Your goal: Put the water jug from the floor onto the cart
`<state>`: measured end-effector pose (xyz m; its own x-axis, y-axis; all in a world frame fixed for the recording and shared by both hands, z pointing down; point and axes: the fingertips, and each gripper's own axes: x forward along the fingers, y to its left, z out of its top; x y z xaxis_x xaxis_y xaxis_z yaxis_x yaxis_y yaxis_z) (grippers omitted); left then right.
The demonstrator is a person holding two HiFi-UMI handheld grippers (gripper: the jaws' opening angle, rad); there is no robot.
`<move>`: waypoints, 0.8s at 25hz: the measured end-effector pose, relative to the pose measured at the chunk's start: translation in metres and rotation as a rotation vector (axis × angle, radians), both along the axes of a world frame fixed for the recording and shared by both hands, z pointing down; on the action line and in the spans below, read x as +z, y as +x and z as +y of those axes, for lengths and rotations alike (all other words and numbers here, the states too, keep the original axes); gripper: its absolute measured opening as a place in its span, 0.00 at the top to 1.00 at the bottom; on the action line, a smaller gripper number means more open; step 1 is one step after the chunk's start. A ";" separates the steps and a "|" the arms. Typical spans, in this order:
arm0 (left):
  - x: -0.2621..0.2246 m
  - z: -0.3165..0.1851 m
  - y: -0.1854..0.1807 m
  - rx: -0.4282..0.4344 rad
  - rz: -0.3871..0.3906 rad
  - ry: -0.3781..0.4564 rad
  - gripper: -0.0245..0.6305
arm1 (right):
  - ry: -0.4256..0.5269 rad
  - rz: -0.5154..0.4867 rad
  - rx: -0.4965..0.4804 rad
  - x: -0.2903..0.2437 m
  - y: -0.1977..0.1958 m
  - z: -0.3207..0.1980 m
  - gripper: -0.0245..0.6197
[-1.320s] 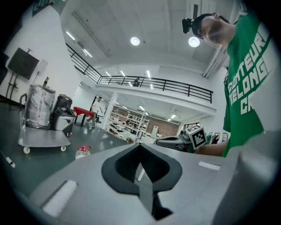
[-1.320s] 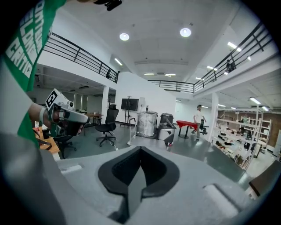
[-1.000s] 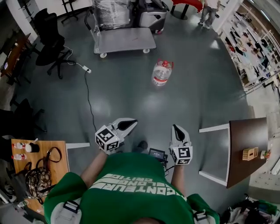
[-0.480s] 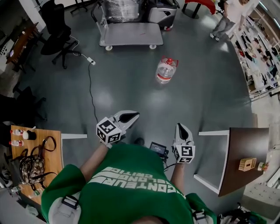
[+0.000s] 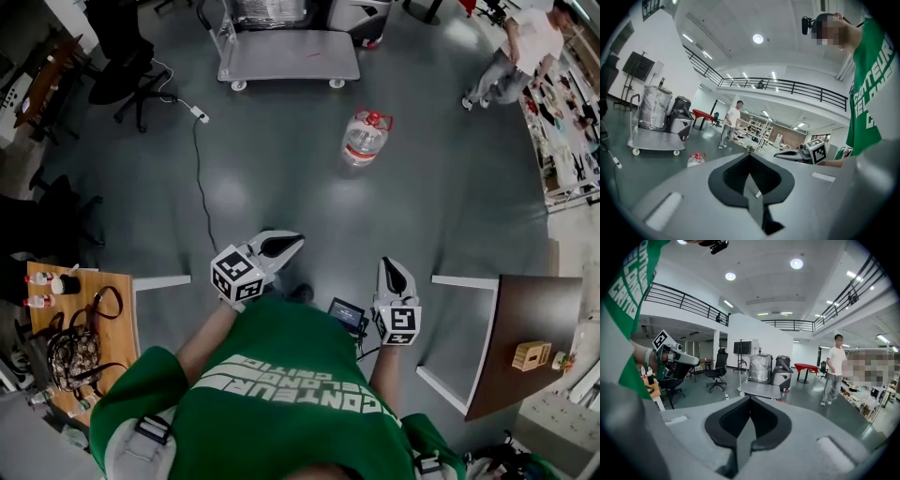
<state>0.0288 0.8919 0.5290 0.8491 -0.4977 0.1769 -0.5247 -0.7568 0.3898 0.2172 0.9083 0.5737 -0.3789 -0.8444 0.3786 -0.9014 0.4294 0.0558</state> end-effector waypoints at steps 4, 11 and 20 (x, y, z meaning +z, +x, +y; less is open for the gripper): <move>0.005 -0.031 0.004 0.041 0.016 -0.013 0.95 | -0.027 0.024 0.032 0.005 0.003 -0.020 0.97; 0.002 -0.110 -0.005 0.076 0.054 -0.011 0.95 | -0.042 0.075 0.059 0.000 -0.005 -0.095 0.97; -0.008 -0.196 -0.052 0.083 0.094 0.006 0.95 | -0.032 0.146 -0.008 -0.013 -0.075 -0.188 0.97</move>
<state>-0.0237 0.6957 0.5210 0.9001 -0.4258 0.0920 -0.4217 -0.7987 0.4294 0.1423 0.7206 0.5609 -0.3243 -0.8285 0.4564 -0.8813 0.4400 0.1723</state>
